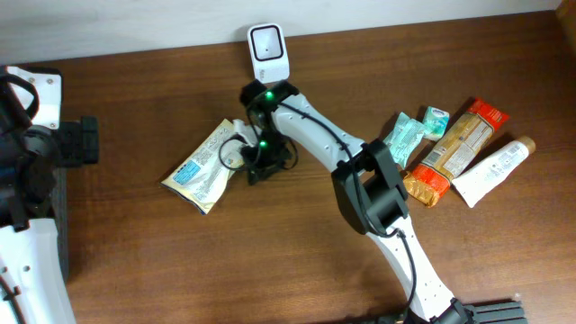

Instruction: Scan the item barcode

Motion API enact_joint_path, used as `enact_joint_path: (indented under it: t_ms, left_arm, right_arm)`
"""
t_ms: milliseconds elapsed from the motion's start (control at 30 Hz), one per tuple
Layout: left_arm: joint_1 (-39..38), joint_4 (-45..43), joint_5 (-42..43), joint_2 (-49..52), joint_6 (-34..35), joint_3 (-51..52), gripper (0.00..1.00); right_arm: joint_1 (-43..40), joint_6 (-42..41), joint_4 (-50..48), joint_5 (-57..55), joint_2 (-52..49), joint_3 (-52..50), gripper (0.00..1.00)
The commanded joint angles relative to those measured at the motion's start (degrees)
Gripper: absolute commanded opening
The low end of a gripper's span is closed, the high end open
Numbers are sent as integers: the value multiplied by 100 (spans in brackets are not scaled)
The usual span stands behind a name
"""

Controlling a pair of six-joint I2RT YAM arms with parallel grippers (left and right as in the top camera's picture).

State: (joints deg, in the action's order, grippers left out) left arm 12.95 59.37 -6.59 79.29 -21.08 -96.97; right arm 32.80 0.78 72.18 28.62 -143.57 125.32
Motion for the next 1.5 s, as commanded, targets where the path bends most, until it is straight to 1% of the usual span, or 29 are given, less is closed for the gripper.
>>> enact_joint_path:
  t_ms: [0, 67, 100, 133, 200, 300, 400, 533, 633, 667, 733, 767, 833, 933, 1067, 1133, 1167, 1300, 1367, 1467]
  left_arm:
    - [24, -9, 35, -17, -68, -57, 99]
    - [24, -9, 35, -17, -68, -57, 99]
    - [24, -9, 35, -17, -68, -57, 99]
    - [24, -9, 35, -17, -68, -57, 99]
    - [24, -9, 35, -17, -68, -57, 99]
    - [24, -9, 35, -17, -68, -57, 99]
    - [24, -9, 35, -17, -68, -57, 99]
    - [24, -9, 35, -17, -68, -57, 99]
    - [24, -9, 35, -17, -68, -57, 99]
    - [24, -9, 35, -17, -68, -57, 99]
    - [24, -9, 35, -17, -68, -57, 99]
    - [24, -9, 35, -17, -68, -57, 99]
    - [24, -9, 35, -17, -68, -57, 99]
    - [24, -9, 35, -17, -68, -57, 99]
    - [24, -9, 35, -17, -68, -57, 99]
    - [24, -9, 35, -17, -68, -57, 99]
    - [24, -9, 35, -17, -68, -57, 99]
    - [24, -9, 35, -17, -68, -57, 99]
    - [24, -9, 35, -17, -68, -57, 99]
    - [24, -9, 35, -17, -68, -57, 99]
  right_arm:
    - [479, 328, -470, -92, 273, 151, 31]
    - [728, 330, -671, -590, 275, 151, 30]
    - [911, 330, -702, -1106, 275, 186, 22]
    - [999, 330, -686, -1362, 275, 221, 18]
    - [1185, 330, -610, -1884, 275, 380, 13]
    - [1473, 332, -560, -2859, 275, 887, 6]
    - [1639, 334, -732, -3407, 275, 1241, 4]
    - [1679, 326, -1565, -3314, 232, 1224, 4]
    - [1679, 330, -2647, -3185, 20, 916, 8]
    - [1674, 332, -2988, -3182, -83, 835, 12]
    - [1674, 334, -3563, -3182, -245, 678, 27]
    - [1674, 334, -3821, -3165, -348, 612, 30]
    - [1674, 352, -3897, -2955, -516, 610, 30]
    - [1674, 350, -3574, -2393, -581, 610, 32]
    - [1674, 350, -3084, -2258, -579, 610, 35]
    - [1674, 348, -2594, -2256, -577, 610, 35]
    - [1668, 350, -2081, -2256, -566, 616, 34]
    - [1569, 350, -702, -2262, -310, 710, 34]
    - [1432, 350, -142, -2262, -103, 852, 33]
    - [1191, 350, 442, -2262, 227, 1117, 33]
